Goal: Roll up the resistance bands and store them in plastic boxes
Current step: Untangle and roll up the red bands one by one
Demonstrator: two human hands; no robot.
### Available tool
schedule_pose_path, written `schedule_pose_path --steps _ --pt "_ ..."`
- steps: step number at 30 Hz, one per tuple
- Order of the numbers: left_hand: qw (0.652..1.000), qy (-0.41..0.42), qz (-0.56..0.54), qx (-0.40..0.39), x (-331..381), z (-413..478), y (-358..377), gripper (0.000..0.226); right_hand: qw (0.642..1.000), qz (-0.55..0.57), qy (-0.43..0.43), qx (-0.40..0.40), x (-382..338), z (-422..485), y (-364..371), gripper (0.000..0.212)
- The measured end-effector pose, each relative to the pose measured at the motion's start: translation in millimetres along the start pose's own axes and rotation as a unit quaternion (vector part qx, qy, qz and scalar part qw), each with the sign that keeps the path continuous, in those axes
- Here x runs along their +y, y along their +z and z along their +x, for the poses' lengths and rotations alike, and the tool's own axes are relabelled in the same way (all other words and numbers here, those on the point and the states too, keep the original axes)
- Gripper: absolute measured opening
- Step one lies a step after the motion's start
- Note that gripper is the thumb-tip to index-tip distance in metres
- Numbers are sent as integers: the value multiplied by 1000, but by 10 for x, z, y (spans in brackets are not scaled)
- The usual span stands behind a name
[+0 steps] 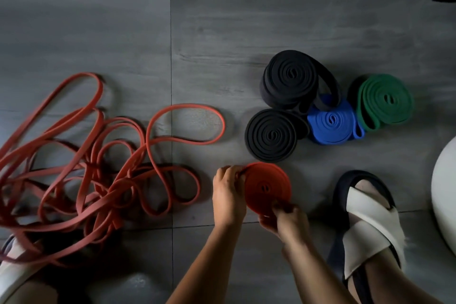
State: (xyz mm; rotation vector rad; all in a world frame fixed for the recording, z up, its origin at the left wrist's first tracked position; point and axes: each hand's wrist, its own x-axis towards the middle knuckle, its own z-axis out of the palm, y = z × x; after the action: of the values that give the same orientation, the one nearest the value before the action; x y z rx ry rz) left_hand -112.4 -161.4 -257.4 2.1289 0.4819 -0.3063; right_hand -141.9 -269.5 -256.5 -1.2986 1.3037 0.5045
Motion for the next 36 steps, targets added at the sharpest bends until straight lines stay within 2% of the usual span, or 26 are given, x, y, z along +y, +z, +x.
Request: schedule_pose_path --steps 3,4,8,13,17,20,23,26,28,29,30,33,36 --pt "999 5 22 -46 -45 -101 -13 45 978 -207 -30 30 30 69 -17 32" --pt "998 2 28 -51 -36 -112 -18 49 969 -243 -36 33 39 97 -22 35" --pt "997 20 52 -54 8 -36 -44 55 969 -245 17 -22 -34 95 15 40" --pt "993 44 83 -72 11 30 -102 56 918 -397 -18 -18 -24 186 -115 57" --pt "993 58 75 -68 -21 -13 -128 61 910 -412 -53 -17 -18 230 -178 48" --pt "989 75 102 -77 -82 -21 -165 62 906 -412 -92 17 22 254 -160 70" --pt "990 64 95 -82 -114 -15 -219 56 902 -417 -105 29 -24 237 -155 64" --pt "994 82 69 -1 -128 31 -420 41 905 -409 -104 47 -68 255 -200 63" --pt "980 127 130 83 -163 185 -608 42 905 -405 -117 59 -104 206 -198 58" --pt "968 147 178 99 -161 288 -703 46 906 -397 -133 63 -121 176 -185 54" --pt "960 149 224 82 -133 400 -786 49 906 -390 -153 68 -135 131 -155 51" --pt "935 130 327 -38 -79 694 -885 57 893 -376 -237 65 -112 2 -39 46" --pt "918 124 368 -77 -65 774 -918 32 902 -330 -276 -19 -117 -176 129 42"
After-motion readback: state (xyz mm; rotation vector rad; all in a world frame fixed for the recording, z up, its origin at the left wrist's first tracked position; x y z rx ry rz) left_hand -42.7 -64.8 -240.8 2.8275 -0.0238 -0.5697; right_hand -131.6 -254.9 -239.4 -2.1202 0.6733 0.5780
